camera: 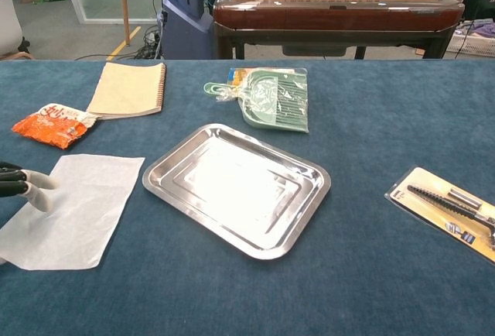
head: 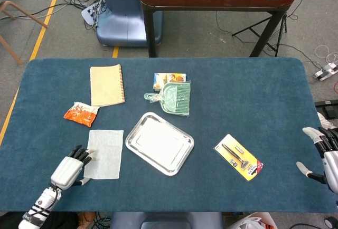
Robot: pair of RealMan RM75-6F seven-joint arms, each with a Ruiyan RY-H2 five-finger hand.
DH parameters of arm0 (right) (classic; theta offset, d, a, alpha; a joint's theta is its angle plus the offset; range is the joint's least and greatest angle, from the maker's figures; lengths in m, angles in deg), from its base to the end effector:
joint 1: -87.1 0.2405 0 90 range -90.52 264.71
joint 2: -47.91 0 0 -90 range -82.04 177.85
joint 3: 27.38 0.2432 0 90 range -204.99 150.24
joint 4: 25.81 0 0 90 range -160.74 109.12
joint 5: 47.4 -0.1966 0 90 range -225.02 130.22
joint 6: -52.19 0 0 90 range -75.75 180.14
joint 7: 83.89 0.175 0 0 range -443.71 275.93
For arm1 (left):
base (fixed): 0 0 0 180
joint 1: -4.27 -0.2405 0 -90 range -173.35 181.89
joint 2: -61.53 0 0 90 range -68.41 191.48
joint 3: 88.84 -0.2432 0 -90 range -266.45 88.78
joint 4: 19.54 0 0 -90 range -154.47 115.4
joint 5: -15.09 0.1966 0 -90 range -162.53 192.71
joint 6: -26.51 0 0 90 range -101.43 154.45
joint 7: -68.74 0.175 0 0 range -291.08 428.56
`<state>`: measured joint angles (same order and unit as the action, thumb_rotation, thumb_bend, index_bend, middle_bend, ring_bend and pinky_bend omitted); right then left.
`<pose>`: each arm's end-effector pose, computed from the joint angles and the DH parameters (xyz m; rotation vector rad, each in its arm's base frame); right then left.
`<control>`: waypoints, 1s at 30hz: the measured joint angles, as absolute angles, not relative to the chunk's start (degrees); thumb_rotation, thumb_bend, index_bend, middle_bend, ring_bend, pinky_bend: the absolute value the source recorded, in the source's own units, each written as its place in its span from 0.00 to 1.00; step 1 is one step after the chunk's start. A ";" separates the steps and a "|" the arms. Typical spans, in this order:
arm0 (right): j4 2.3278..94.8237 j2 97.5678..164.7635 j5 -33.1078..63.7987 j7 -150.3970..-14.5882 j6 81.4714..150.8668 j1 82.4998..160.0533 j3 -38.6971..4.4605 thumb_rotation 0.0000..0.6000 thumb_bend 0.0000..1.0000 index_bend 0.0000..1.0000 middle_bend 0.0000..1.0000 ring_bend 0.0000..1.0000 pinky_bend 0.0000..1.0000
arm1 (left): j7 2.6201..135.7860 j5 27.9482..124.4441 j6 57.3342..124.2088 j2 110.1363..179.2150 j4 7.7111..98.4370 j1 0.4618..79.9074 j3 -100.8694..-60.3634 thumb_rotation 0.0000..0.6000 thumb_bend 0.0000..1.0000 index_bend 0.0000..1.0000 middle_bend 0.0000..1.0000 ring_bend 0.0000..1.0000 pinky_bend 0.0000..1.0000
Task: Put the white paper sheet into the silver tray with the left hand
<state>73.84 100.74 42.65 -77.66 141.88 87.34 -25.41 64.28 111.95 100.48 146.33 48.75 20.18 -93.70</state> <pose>-0.2805 -0.1828 0.2171 1.3569 -0.9043 0.9566 -0.2833 0.2331 0.0218 -1.8629 -0.9120 -0.8989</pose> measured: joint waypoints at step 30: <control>72.35 101.40 42.62 -75.95 142.32 87.06 -25.15 1.00 0.19 0.16 0.17 0.10 0.11 | 61.80 111.62 102.20 143.95 54.47 23.51 -91.96 1.00 0.49 0.65 0.40 0.36 0.06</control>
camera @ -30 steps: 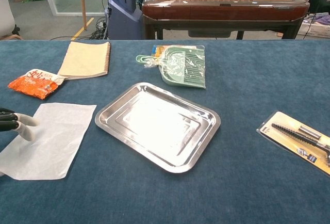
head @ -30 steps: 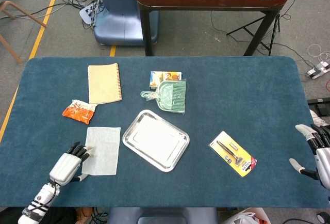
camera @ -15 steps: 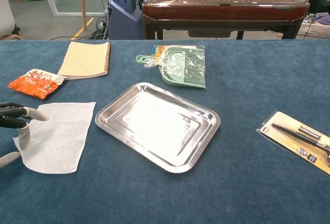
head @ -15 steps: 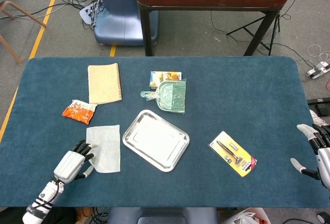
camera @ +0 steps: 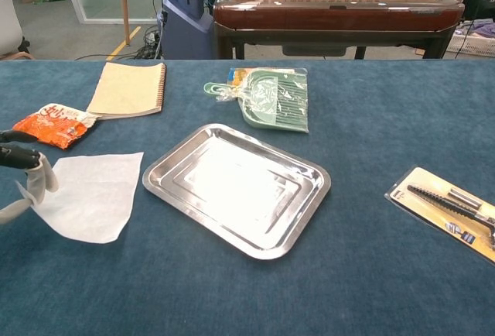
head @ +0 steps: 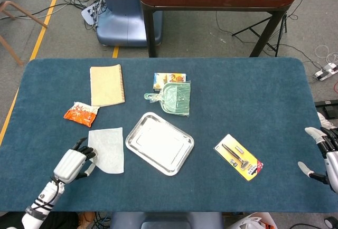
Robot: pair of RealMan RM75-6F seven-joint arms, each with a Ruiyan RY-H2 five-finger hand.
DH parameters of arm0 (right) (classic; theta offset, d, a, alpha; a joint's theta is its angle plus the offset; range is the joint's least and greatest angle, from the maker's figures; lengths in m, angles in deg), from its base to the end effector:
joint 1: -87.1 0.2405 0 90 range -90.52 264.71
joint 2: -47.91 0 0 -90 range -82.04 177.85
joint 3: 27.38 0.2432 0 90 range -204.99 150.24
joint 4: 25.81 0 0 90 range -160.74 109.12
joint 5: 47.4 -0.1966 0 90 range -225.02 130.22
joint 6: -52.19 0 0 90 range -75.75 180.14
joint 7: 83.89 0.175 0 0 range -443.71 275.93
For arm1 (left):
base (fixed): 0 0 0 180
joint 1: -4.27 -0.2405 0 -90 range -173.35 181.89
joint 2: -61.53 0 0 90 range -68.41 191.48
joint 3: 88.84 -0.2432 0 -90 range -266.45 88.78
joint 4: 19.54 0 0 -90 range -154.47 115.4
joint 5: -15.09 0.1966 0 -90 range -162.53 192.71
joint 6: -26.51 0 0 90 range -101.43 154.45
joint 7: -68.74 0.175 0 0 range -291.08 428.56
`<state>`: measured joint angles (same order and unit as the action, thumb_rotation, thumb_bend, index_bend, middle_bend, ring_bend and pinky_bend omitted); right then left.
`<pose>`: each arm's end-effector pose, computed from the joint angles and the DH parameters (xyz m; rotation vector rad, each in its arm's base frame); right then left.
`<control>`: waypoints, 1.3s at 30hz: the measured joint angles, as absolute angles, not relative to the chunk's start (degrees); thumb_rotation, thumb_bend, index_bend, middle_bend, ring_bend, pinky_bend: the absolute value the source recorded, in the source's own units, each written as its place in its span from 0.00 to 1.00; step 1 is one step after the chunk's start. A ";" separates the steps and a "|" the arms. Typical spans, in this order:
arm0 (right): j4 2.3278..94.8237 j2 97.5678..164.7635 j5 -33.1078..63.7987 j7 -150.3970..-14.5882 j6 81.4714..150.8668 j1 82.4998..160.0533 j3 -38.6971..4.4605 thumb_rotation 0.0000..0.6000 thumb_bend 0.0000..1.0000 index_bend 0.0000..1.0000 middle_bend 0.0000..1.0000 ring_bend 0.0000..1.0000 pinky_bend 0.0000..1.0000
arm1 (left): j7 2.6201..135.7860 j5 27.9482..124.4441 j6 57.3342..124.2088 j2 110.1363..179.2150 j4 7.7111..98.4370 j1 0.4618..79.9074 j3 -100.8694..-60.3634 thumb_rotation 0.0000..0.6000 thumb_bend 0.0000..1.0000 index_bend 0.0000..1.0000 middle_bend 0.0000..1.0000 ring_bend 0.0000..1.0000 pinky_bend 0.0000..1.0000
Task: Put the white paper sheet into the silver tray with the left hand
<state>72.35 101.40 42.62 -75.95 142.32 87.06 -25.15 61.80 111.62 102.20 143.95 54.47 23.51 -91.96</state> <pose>-0.2846 -0.1822 0.2181 1.3428 -0.9092 0.9726 -0.2514 0.2523 0.0363 -1.8306 -0.9249 -1.0521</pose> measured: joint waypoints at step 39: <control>70.73 101.97 42.35 -74.36 142.31 86.59 -25.29 1.00 0.19 0.16 0.17 0.10 0.11 | 84.94 103.97 96.15 153.95 77.76 36.83 -81.78 1.00 0.51 0.58 0.40 0.34 0.07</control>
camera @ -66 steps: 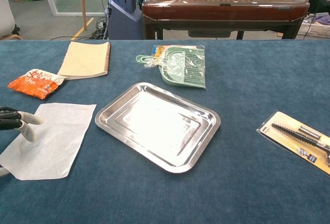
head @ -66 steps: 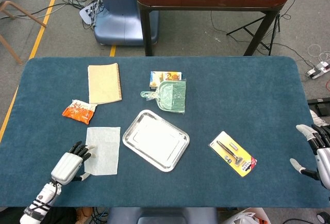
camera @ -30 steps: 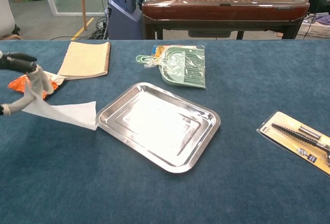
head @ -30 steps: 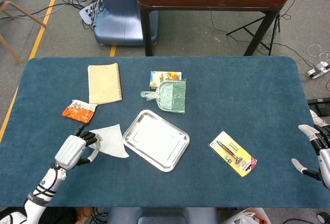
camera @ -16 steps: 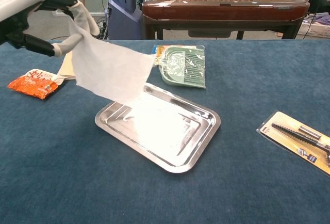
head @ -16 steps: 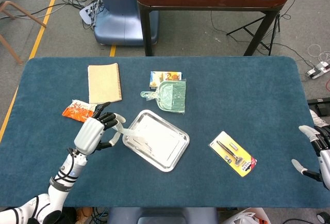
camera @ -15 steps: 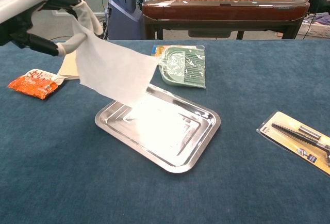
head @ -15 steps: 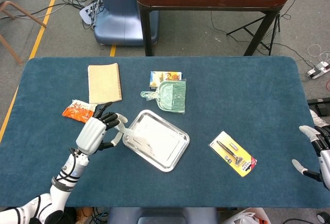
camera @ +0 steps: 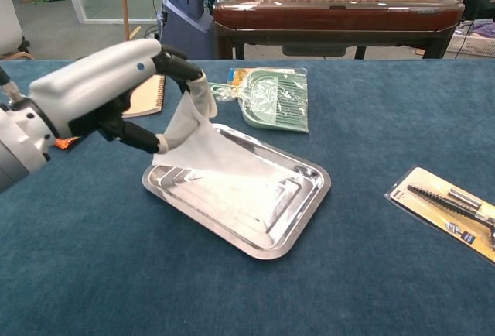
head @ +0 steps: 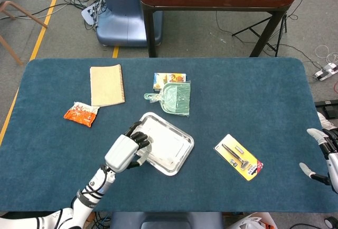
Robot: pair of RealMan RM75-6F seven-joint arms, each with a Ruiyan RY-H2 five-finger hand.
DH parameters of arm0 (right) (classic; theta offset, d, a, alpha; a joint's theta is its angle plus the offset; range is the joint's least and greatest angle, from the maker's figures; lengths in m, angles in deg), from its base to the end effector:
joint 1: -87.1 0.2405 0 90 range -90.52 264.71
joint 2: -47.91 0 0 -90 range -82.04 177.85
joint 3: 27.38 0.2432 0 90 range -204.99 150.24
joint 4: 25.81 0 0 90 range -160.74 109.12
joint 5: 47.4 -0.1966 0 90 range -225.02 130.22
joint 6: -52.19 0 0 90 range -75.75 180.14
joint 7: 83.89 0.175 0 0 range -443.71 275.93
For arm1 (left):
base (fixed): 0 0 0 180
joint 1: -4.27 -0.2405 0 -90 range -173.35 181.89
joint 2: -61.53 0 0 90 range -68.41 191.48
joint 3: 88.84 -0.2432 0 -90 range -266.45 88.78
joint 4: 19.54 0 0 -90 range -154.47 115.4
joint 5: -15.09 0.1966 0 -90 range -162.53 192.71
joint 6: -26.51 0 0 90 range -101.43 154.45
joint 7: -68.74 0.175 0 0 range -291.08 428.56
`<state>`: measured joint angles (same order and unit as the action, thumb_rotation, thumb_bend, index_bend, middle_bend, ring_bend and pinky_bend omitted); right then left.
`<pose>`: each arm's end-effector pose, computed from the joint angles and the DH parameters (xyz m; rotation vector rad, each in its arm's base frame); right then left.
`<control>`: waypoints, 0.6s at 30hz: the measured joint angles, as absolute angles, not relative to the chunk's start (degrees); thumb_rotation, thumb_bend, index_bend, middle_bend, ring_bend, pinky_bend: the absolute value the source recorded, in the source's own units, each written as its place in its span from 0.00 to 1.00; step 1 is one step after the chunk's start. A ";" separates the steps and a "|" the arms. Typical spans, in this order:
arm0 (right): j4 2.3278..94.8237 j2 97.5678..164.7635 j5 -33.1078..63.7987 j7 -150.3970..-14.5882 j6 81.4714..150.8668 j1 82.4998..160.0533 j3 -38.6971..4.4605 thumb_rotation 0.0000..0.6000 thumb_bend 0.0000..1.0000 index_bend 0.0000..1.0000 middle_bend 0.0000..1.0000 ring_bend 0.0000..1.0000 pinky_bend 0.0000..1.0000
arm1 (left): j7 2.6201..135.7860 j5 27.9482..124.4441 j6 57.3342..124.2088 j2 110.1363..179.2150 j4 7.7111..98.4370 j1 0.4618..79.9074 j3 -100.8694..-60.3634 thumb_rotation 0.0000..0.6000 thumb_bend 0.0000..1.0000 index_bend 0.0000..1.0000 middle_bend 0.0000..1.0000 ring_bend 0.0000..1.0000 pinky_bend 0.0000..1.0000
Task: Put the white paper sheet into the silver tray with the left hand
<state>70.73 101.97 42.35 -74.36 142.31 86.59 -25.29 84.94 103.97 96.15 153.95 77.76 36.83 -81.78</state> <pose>-0.2917 -0.1794 0.2179 1.3311 -0.9244 0.9693 -0.0671 0.2733 -0.0020 -1.8751 -0.8587 -1.4051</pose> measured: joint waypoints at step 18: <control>70.04 102.12 42.49 -73.47 142.82 86.20 -25.35 1.00 0.19 0.16 0.17 0.10 0.11 | 91.13 97.84 89.23 157.73 79.60 39.85 -82.64 1.00 0.49 0.41 0.34 0.26 0.07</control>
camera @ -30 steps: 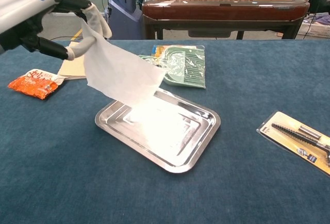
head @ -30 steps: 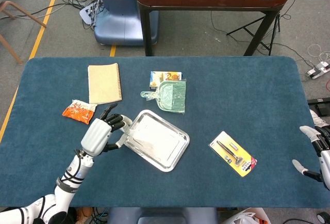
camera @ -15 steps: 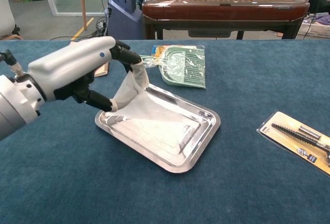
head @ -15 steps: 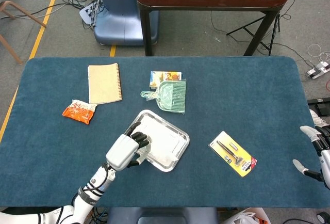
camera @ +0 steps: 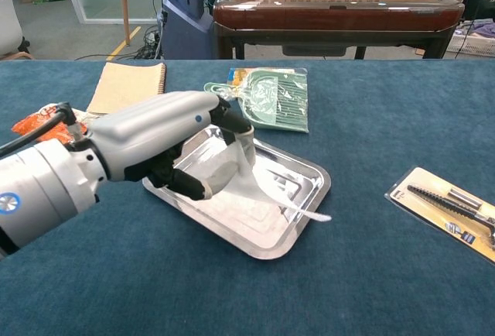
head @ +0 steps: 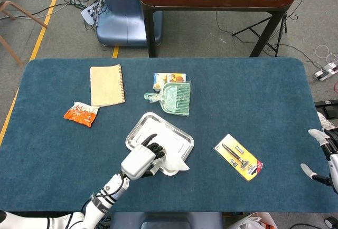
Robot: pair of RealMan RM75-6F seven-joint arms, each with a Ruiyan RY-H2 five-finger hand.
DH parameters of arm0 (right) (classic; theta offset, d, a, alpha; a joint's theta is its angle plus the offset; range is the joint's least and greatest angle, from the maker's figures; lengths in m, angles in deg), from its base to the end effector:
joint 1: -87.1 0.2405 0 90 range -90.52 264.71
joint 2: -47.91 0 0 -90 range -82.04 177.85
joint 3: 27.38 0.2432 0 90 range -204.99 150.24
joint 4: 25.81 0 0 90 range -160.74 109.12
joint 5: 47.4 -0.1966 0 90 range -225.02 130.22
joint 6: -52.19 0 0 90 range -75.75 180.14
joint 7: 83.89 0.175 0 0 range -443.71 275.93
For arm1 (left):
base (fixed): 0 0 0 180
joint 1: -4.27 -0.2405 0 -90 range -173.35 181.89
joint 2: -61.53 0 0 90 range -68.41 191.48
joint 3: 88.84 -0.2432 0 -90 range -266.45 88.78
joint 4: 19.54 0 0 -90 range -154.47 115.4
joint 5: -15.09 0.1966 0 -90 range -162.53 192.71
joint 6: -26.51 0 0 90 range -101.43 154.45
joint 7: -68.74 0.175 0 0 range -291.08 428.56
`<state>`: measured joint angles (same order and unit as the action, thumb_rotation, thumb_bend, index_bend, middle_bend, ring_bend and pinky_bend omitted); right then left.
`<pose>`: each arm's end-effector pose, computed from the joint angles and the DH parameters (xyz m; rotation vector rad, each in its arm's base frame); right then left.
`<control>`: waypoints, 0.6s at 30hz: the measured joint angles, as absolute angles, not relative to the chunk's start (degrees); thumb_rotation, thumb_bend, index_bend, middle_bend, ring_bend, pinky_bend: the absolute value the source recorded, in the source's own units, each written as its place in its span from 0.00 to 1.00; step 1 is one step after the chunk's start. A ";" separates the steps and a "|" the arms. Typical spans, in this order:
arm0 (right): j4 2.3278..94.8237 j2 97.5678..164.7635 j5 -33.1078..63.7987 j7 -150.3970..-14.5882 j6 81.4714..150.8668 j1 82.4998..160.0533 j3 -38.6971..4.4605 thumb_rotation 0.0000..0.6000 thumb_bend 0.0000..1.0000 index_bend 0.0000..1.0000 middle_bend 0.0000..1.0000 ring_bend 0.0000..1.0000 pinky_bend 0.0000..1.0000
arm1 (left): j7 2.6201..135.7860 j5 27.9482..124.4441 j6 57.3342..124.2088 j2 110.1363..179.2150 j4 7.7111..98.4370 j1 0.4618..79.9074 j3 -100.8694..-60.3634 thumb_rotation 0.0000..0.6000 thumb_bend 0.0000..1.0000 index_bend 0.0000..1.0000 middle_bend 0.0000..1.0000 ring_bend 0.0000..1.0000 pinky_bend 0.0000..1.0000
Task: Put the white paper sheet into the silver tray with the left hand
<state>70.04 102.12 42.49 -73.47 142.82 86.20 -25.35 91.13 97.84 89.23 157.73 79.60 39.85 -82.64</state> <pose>-0.2939 -0.1771 0.2193 1.3237 -0.9260 0.9752 -0.0475 0.2593 -0.0397 -2.0244 -0.9253 -1.3046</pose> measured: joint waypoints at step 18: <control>69.59 102.28 42.46 -73.11 142.84 86.02 -25.42 1.00 0.19 0.16 0.17 0.10 0.11 | 95.27 95.33 86.17 160.83 75.55 42.74 -82.73 1.00 0.36 0.23 0.23 0.18 0.07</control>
<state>69.59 102.28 42.46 -73.11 142.84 86.02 -25.42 95.27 95.33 86.17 160.83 75.55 42.74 -82.73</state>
